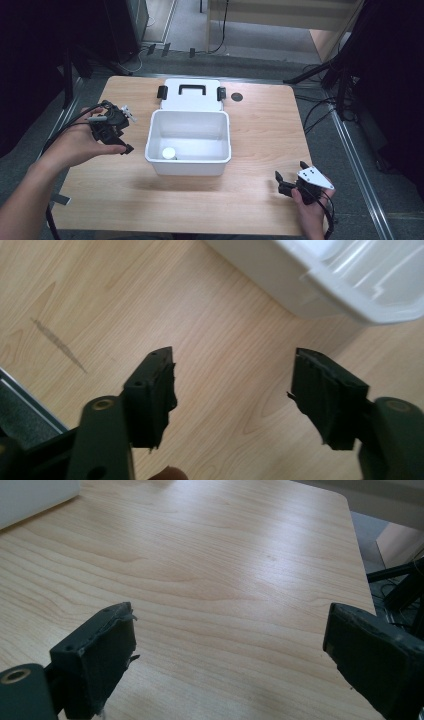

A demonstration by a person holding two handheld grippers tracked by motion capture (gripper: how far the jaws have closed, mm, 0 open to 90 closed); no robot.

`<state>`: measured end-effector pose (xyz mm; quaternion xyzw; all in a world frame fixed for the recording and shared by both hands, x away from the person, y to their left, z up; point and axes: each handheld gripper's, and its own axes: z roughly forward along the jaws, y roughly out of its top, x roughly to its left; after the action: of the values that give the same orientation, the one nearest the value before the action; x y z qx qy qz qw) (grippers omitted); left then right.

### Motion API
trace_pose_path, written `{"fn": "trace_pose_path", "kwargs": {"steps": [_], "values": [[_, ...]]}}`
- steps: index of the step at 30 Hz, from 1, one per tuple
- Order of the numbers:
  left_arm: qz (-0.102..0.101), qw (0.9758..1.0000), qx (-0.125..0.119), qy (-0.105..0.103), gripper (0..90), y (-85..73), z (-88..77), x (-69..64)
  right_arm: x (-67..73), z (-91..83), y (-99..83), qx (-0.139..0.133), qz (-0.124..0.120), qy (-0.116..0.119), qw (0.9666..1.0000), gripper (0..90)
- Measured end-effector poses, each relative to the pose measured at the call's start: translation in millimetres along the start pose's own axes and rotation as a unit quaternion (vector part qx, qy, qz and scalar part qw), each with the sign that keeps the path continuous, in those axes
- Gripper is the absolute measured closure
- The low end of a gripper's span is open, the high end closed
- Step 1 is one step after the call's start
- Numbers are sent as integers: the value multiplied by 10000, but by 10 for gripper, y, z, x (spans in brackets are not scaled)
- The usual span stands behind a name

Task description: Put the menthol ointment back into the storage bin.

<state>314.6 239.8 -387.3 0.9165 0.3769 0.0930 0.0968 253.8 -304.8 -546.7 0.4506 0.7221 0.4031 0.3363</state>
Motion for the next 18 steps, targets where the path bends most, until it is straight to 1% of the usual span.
{"fn": "trace_pose_path", "kwargs": {"steps": [2,4,6,7,8,9,10,11,12,14,15,16,17,18], "values": [[-105,9999,-80,82,262,-71,40,7,1,1,0,-2,-3,-4,10000,69],[-193,9995,-216,111,214,-148,78,8,1,1,0,3,-8,-6,10000,69],[-326,9986,-384,158,162,-232,120,1,1,1,0,3,-6,-5,10000,69],[-477,9974,-492,201,137,-318,170,-5,1,1,0,8,-15,-6,10000,69],[-477,9974,-492,201,124,-318,170,-5,1,1,0,10,-15,-6,10000,69],[-548,9966,-548,264,124,-362,202,-17,1,1,0,10,-15,-6,10000,69],[-580,9962,-583,295,100,-407,232,-22,1,1,0,11,-17,-7,10000,69],[-626,9955,-643,296,94,-453,263,-26,0,2,0,7,-22,-6,10000,69],[-666,9945,-743,303,92,-498,288,-28,0,2,1,9,-23,-8,10000,69],[-854,9913,-945,318,40,-588,337,-49,2,2,1,18,-26,-11,10000,69],[-888,9900,-1051,314,40,-635,364,-61,2,2,1,18,-26,-11,10000,69],[-941,9883,-1163,293,14,-682,388,-72,3,2,1,21,-30,-14,10000,69],[-1050,9849,-1343,307,0,-759,430,-89,3,3,1,21,-28,-14,10000,69],[-1068,9828,-1460,384,0,-812,461,-101,3,3,2,25,-28,-15,10000,69]]}}
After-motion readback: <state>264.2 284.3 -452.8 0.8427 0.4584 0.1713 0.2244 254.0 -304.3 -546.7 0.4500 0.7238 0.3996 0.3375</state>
